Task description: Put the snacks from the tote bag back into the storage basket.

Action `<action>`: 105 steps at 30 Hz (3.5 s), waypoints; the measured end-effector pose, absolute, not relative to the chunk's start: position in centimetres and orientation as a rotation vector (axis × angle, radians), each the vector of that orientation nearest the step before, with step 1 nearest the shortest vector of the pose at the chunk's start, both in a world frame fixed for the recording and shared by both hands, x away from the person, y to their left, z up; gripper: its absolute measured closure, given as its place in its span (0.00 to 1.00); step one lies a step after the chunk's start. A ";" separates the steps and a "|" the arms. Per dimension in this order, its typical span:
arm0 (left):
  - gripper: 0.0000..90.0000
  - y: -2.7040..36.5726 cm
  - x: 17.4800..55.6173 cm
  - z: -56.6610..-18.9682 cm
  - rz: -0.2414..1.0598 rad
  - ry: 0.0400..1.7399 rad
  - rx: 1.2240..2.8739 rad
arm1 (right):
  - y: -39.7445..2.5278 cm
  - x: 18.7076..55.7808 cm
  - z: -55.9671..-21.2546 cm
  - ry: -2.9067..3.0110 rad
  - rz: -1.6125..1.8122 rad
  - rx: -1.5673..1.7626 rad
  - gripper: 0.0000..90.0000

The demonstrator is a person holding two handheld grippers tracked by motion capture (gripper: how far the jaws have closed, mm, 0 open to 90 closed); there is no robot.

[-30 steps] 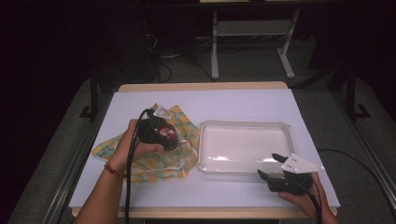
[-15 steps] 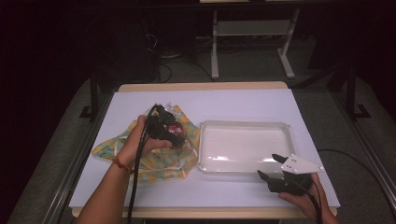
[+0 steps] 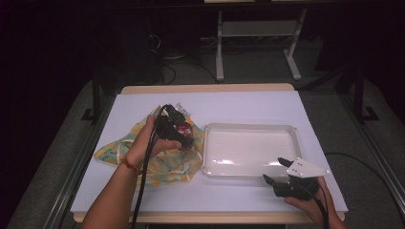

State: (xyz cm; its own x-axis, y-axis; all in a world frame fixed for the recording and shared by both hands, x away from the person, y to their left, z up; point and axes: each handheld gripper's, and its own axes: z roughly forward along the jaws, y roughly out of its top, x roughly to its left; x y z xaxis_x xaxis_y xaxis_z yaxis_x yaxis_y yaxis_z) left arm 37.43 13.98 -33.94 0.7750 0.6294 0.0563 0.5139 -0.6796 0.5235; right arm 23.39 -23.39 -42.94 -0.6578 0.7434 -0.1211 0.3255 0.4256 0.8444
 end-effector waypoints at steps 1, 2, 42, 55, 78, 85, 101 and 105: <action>0.28 13.8 37.4 -33.9 0.315 0.855 2.478 | -23.4 23.4 -42.9 2.200 1.149 0.903 0.27; 0.28 13.7 37.5 -33.9 0.312 0.851 2.477 | -23.4 23.4 -43.0 2.201 1.148 0.905 0.27; 0.28 9.4 37.7 -33.3 0.294 0.765 2.521 | -23.7 22.9 -42.9 2.185 1.147 0.926 0.27; 0.28 8.3 37.7 -33.4 0.278 0.730 2.530 | -23.8 22.7 -42.8 2.182 1.145 0.932 0.27; 0.28 6.1 38.3 -33.8 0.261 0.696 2.534 | -24.4 22.1 -42.6 2.139 1.163 0.946 0.27; 0.28 5.4 38.4 -34.2 0.246 0.686 2.532 | -24.3 22.1 -42.6 2.146 1.159 0.944 0.27; 0.28 3.2 38.8 -35.0 0.228 0.663 2.550 | -24.3 22.2 -42.7 2.148 1.161 0.948 0.27; 0.28 2.7 38.9 -35.3 0.216 0.662 2.553 | -24.3 22.2 -42.7 2.151 1.159 0.946 0.27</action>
